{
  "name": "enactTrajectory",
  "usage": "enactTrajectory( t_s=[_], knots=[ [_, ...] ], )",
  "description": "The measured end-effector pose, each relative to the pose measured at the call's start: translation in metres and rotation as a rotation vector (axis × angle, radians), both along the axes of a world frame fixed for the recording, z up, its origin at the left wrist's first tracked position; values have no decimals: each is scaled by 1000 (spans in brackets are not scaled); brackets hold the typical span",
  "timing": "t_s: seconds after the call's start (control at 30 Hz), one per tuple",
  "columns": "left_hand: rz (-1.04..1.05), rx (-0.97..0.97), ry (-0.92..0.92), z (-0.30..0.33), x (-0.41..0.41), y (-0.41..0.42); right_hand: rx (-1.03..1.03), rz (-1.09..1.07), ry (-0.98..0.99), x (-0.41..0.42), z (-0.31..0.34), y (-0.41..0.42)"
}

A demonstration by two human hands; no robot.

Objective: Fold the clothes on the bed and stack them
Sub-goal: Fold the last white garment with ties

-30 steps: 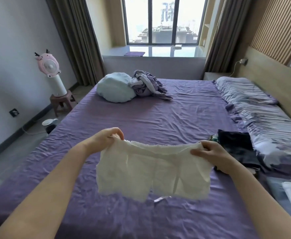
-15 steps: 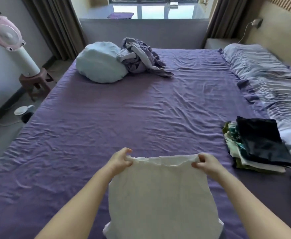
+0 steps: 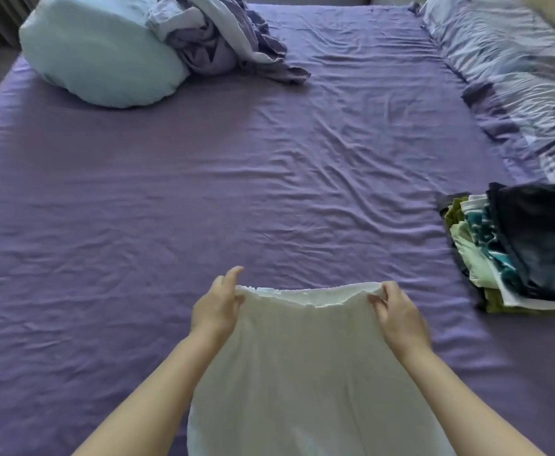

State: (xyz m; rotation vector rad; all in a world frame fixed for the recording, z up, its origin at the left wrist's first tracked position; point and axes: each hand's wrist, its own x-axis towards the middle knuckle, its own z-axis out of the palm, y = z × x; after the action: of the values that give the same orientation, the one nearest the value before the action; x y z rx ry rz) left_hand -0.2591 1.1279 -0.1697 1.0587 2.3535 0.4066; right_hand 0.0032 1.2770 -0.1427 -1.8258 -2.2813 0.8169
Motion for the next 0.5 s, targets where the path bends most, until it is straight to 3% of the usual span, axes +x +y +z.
enactTrajectory(
  t_s=[0.13, 0.23, 0.37, 0.5],
  knots=[
    [73, 106, 51, -12, -14, 36, 26, -74, 71, -26, -13, 39],
    [176, 146, -25, -22, -13, 56, 87, -93, 32, -43, -23, 54],
    [334, -40, -204, -37, -5, 44, 114, 133, -219, -52, -47, 9],
    [518, -122, -262, -46, -2, 6, 73, 441, -225, -57, -72, -77]
  ],
)
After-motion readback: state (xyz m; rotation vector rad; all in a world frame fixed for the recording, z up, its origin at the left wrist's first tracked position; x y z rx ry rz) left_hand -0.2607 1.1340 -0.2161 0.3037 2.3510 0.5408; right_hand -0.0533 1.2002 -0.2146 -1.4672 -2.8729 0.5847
